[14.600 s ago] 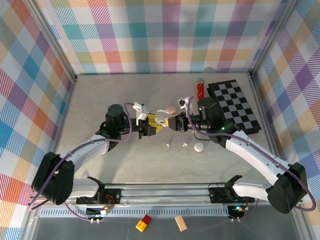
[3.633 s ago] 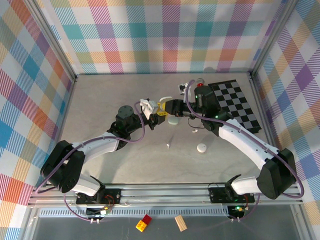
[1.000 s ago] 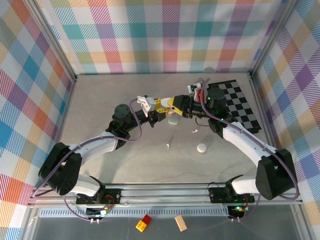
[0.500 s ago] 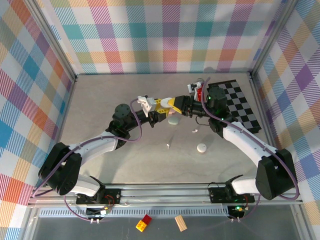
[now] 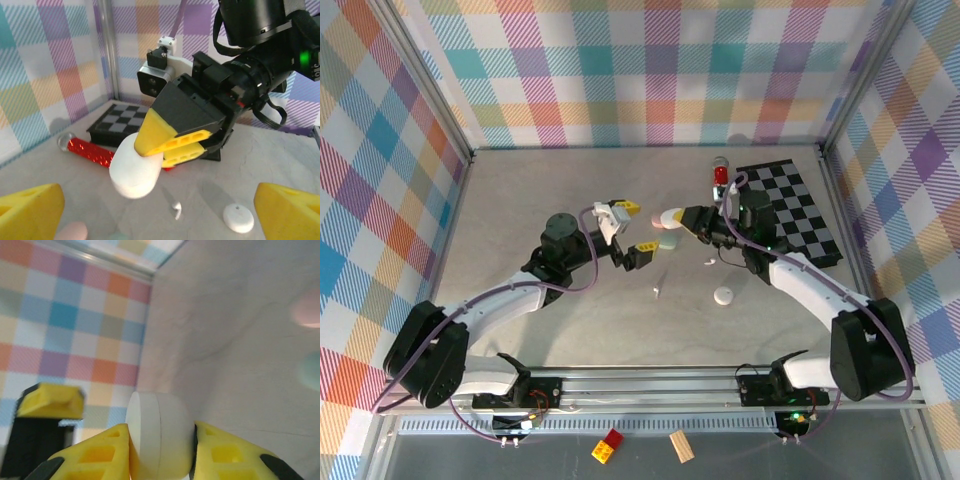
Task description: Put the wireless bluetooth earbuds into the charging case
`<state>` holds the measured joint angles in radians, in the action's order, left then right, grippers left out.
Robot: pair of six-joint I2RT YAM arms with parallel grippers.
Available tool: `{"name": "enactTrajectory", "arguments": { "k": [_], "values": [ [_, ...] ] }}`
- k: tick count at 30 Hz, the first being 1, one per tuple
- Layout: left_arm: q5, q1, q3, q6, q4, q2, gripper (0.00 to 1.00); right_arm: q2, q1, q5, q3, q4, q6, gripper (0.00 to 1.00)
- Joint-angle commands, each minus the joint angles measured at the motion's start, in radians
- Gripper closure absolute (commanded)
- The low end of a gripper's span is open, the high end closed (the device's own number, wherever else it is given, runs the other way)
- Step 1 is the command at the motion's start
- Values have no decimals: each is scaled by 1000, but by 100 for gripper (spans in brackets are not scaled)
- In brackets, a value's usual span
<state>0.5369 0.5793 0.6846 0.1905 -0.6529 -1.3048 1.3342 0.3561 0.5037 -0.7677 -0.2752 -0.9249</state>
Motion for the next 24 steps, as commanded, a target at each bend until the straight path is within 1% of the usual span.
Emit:
{"name": "enactTrajectory", "arguments": {
  "k": [1,10,16,18,22,24],
  "values": [
    [-10,-9,-34,15,57,31,1,49,-22,-112,26,6,71,83],
    [-4,-9,-49,21,90,32,0,242,-38,-244,-12,5,152,84],
    [-3,-9,-56,21,87,30,0,328,-49,-295,-24,-3,176,83],
    [-3,-9,-57,20,84,29,0,360,-50,-294,-25,-7,174,83],
    [-5,-9,-58,19,81,29,0,405,-51,-281,-22,-24,161,80],
    [-6,-9,-59,19,81,29,0,414,-51,-281,-20,-27,160,75]
  ]
}}
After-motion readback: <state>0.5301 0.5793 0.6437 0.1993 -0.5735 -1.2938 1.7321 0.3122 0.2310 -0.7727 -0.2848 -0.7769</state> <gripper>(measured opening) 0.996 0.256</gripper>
